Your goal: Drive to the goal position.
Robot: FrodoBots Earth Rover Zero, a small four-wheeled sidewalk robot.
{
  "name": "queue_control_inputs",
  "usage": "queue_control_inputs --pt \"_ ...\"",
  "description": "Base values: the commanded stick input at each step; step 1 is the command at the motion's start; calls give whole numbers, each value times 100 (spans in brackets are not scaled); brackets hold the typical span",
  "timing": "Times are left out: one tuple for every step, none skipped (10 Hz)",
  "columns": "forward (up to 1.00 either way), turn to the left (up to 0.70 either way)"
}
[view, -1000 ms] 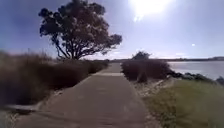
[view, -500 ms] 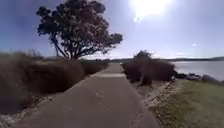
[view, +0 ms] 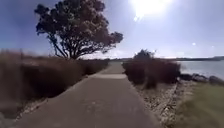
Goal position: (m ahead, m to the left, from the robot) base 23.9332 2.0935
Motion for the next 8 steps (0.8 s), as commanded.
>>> queue_control_inputs --pt "70 0" --pt "70 0" --pt "70 0" --pt "70 0" --pt "70 0" --pt "70 0" --pt "70 0" --pt "70 0"
